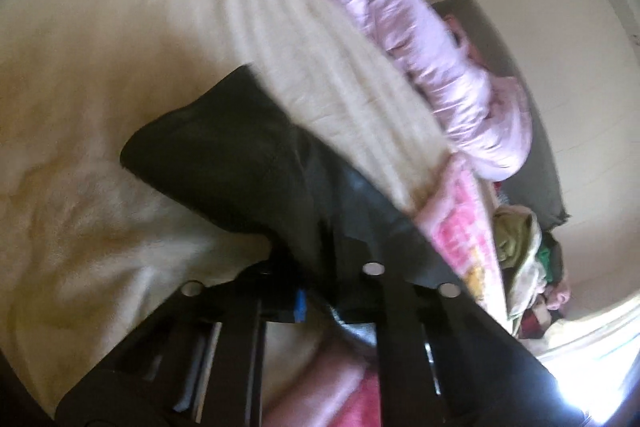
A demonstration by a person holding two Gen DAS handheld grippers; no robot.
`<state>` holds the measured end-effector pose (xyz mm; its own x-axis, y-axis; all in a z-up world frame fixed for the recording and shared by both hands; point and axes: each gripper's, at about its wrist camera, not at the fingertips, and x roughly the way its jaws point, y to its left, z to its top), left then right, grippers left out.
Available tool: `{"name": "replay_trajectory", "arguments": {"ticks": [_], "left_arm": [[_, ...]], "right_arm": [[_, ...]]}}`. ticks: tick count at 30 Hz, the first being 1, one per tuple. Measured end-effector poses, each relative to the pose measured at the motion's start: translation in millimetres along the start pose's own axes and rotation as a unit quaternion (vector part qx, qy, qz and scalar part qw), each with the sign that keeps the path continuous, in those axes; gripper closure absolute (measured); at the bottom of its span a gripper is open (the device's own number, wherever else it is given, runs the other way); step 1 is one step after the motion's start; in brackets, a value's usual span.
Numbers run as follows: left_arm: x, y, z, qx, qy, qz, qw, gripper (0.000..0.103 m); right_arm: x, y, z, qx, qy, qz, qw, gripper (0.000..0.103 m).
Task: Fold large clothes
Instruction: 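Lift the sleeve with the left tool and fold it across the jacket body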
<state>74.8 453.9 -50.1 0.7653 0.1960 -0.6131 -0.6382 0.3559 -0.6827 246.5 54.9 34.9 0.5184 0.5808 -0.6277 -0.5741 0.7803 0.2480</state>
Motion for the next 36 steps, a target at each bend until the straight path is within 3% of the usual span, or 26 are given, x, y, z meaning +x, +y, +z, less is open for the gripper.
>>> {"name": "replay_trajectory", "arguments": {"ticks": [5, 10, 16, 26, 36], "left_arm": [[-41.1, -50.9, -3.1, 0.065, -0.052, -0.04, 0.9957, 0.103], [-84.3, -104.8, -19.3, 0.146, -0.098, -0.079, 0.9813, 0.103], [-118.6, -159.8, -42.8, 0.195, -0.124, -0.129, 0.9643, 0.103], [-129.3, -254.0, -111.4, 0.29, -0.111, -0.182, 0.933, 0.103], [-113.1, -292.0, -179.1, 0.35, -0.06, -0.216, 0.9097, 0.103]], "right_arm": [[-24.6, -23.7, -7.9, 0.017, -0.011, -0.009, 1.0, 0.004], [-53.1, -49.0, -18.0, 0.027, -0.023, -0.027, 0.999, 0.004], [-87.8, -83.6, -33.1, 0.064, -0.042, -0.032, 0.997, 0.004], [-119.2, -117.2, -54.4, 0.104, -0.055, -0.046, 0.992, 0.004], [-160.7, -147.5, -74.4, 0.146, -0.088, -0.084, 0.982, 0.004]]}}
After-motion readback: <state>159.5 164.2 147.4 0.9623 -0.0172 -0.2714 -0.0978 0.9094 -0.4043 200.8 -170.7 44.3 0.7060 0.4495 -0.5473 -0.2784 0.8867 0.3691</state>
